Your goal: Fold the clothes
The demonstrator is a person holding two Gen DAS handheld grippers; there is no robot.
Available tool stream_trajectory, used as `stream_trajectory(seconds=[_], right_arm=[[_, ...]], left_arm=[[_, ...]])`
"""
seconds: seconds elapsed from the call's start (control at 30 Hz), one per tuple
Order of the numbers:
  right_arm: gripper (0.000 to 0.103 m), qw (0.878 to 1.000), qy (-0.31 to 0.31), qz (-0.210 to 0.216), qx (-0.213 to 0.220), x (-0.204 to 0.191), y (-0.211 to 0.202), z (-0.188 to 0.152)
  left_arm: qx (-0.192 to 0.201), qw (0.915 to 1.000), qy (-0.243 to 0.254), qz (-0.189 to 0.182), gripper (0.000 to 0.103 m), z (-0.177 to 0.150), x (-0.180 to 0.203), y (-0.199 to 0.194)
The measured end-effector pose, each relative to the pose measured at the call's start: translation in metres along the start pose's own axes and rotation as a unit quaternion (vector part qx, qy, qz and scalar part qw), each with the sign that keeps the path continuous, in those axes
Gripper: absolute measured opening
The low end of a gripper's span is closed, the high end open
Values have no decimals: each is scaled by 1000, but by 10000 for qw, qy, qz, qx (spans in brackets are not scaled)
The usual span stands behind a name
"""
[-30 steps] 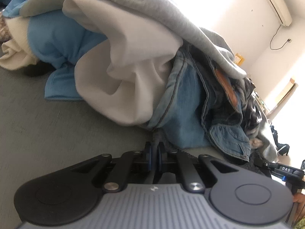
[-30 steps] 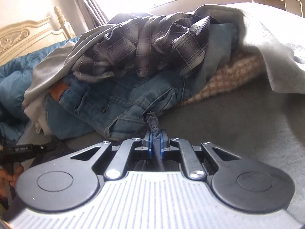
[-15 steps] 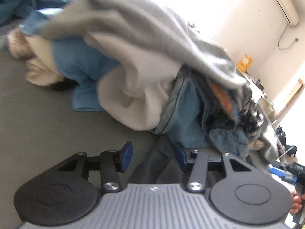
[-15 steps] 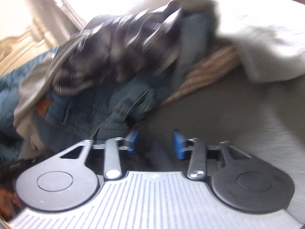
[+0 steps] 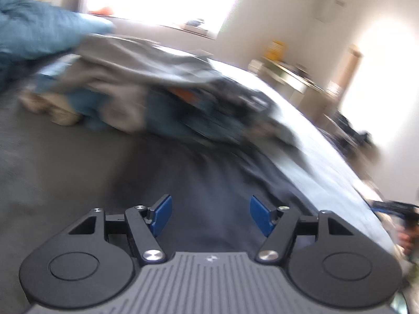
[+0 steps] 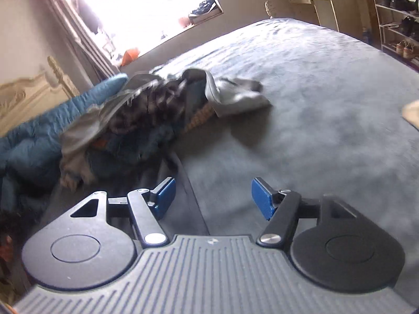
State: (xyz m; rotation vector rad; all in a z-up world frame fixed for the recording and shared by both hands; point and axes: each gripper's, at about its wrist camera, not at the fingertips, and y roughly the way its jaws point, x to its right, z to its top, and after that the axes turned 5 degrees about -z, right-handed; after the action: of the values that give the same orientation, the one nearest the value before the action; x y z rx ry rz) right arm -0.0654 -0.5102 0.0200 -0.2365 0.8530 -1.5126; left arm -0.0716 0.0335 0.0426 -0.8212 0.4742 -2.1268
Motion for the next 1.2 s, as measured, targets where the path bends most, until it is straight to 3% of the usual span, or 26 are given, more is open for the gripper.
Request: stream_trajectory(seconds=[0.13,0.33,0.4,0.47,0.53,0.63,0.7,0.77,0.87,1.03,1.1,1.2], right_arm=[[64,9974,-433,-473,-336,9,1,-60],[62,9986,201,-222,-427,25,3,-109],[61,9987,368,-121,-345,27,-10,-120],[57,9988,434,-69,-201,28,-25,-133],[55,9995,310,-53,20,24,-42,-148],[45,9995,28,-119,304,17,-62,-172],[40,9992,-53,-104,385,13,-67,-188],[33,9991,-139,-135,380,10,-64,-201],[28,9978,-385,-310,449,4,-55,-208],[25,9960,-447,-456,627,6,-48,-205],[25,9949,-533,-525,670,7,-48,-204],[25,9930,-660,-644,737,8,-48,-204]], left_arm=[[-413,9947,641,-694,67,-73,77,31],[-413,9695,2243,-900,66,-168,166,72],[-339,9581,2761,-689,65,-187,180,82],[-261,9456,3214,-429,56,-202,190,90],[-193,9387,3434,-247,51,-210,193,95],[-151,9369,3488,-159,44,-216,195,100],[-117,9315,3636,6,43,-220,197,103],[-66,9252,3786,237,31,-224,199,107],[-10,9313,3630,319,9,-221,193,108],[289,9483,3152,227,3,-215,181,93],[263,9516,3063,1,6,-215,178,87],[207,9477,3186,-10,36,-222,182,90]])
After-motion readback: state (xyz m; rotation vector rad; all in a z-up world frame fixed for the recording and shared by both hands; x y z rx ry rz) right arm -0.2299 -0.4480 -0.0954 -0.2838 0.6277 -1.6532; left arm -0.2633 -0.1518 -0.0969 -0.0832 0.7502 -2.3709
